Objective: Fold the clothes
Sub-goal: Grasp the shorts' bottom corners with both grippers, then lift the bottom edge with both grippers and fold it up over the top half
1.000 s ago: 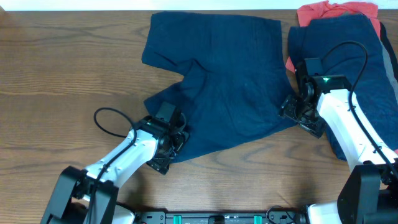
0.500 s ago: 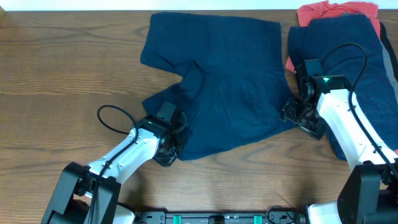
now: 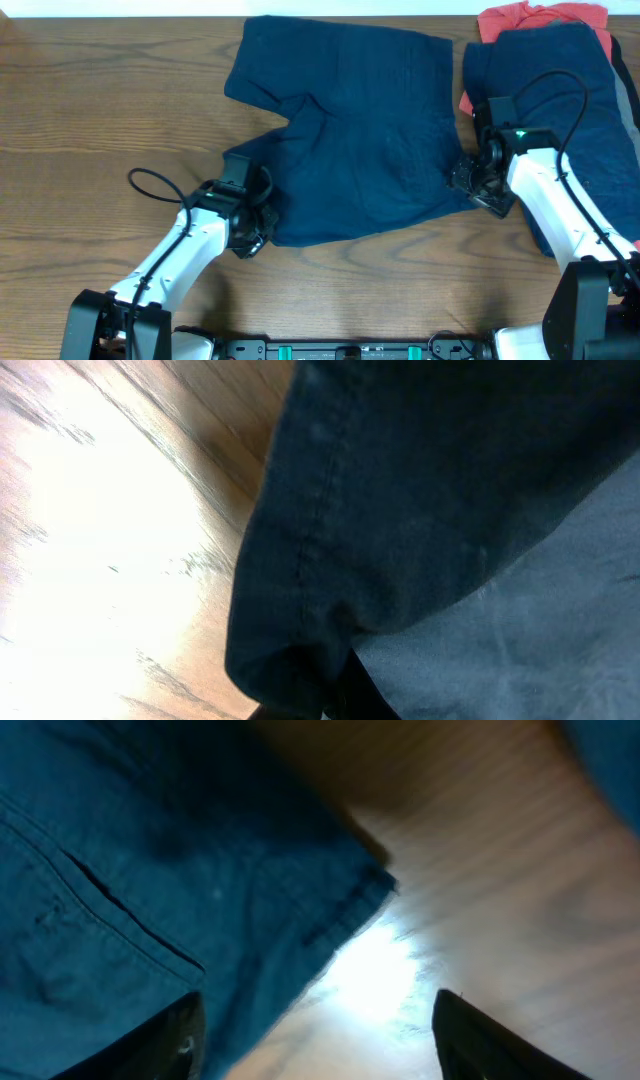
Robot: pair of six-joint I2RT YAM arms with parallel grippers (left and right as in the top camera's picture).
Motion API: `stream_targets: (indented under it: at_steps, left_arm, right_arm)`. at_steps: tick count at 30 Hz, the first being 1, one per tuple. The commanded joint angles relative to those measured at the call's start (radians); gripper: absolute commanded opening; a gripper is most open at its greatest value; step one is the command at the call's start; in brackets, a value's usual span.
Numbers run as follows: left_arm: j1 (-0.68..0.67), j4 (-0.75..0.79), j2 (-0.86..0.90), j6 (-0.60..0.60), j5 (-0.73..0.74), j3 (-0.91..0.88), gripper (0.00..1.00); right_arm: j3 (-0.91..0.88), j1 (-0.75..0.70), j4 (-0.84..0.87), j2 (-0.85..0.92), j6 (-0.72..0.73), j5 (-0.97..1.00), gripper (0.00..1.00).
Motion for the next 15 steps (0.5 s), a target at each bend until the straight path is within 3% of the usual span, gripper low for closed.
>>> stream_targets:
  at_steps: [1,15]
  left_arm:
    - [0.013,-0.006,-0.004,0.045,-0.006,-0.002,0.06]
    - [0.010,-0.032,-0.004,0.053,-0.061,-0.002,0.06]
  right_arm:
    - [-0.067,0.025,0.063,0.001,0.028,-0.078,0.68]
    - [-0.295,0.081,0.343,0.001,0.135,0.028,0.60]
